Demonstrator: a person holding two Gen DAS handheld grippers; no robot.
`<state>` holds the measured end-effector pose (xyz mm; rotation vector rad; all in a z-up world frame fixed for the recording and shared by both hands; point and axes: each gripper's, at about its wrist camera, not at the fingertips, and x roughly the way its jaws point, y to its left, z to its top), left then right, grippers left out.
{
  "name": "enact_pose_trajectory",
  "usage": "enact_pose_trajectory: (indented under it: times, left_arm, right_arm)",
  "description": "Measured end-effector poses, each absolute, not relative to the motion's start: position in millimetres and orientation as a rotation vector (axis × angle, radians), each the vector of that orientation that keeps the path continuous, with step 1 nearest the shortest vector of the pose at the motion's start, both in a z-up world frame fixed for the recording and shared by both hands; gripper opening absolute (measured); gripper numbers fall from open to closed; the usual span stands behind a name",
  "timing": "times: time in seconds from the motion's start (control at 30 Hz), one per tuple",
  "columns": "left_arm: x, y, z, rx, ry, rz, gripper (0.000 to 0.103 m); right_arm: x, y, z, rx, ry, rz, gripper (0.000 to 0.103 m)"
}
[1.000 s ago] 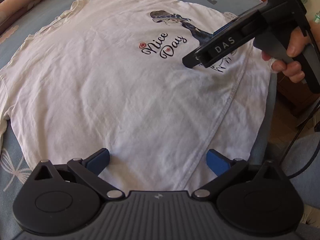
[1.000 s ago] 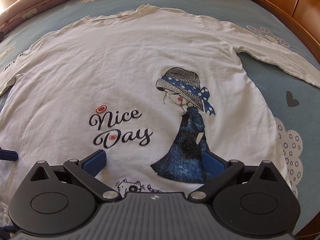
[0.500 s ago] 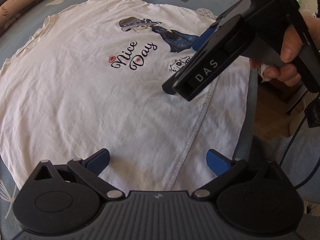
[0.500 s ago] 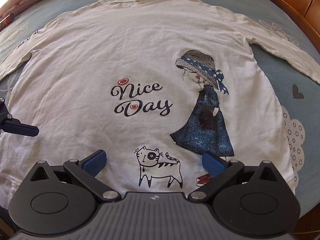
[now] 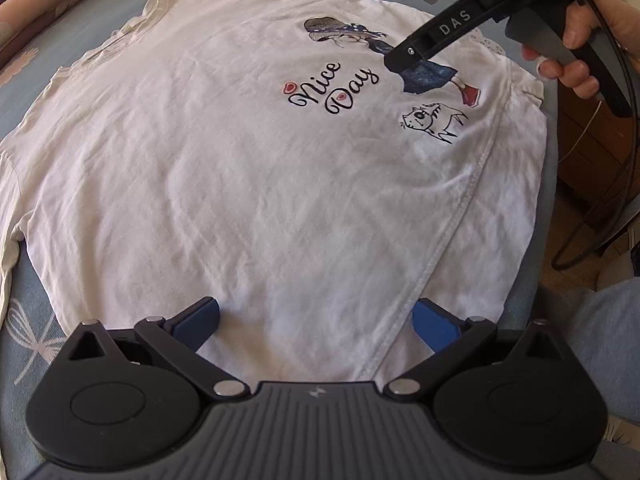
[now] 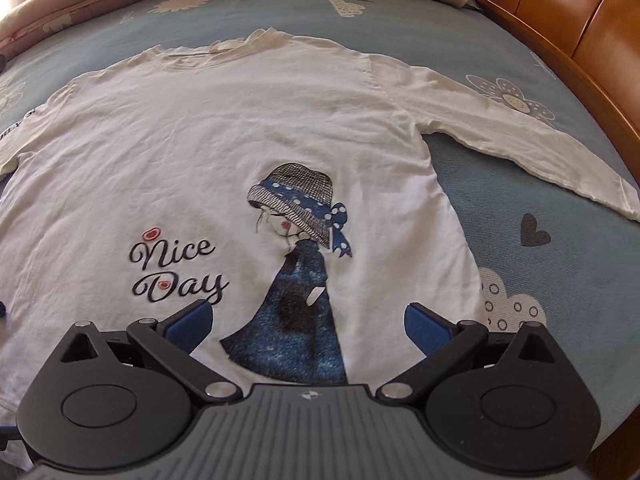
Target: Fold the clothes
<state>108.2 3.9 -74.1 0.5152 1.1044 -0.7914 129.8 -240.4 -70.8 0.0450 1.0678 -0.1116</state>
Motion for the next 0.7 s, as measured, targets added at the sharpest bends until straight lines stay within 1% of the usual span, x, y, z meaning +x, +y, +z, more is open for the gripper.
enact_pose_trajectory:
  times: [0.13, 0.23, 0.3, 0.43, 0.57, 0.7]
  left_arm:
    - [106, 7, -76, 0.523, 1.095, -0.796, 0.102]
    - [107, 10, -77, 0.511, 1.098, -0.793, 0.102]
    - [108, 9, -78, 0.513, 1.099, -0.788, 0.102]
    - [106, 9, -79, 0.503, 1.096, -0.771, 0.102]
    - [104, 9, -80, 0.506, 1.088, -0.761, 0.103]
    - [104, 10, -80, 0.495, 1.088, -0.753, 0.103]
  right_arm:
    - [131, -282, -86, 0.201, 1.104, -0.178, 0.103]
    - [121, -295, -84, 0.207, 1.129, -0.248, 0.103]
    - [120, -296, -76, 0.220, 1.107, -0.284, 0.103]
    - [151, -280, -60, 0.180, 1.000, -0.225, 0.103]
    - [197, -262, -64, 0.122, 0.942, -0.148, 0.103]
    - [219, -264, -79, 0.152, 0.999, -0.130, 0.103]
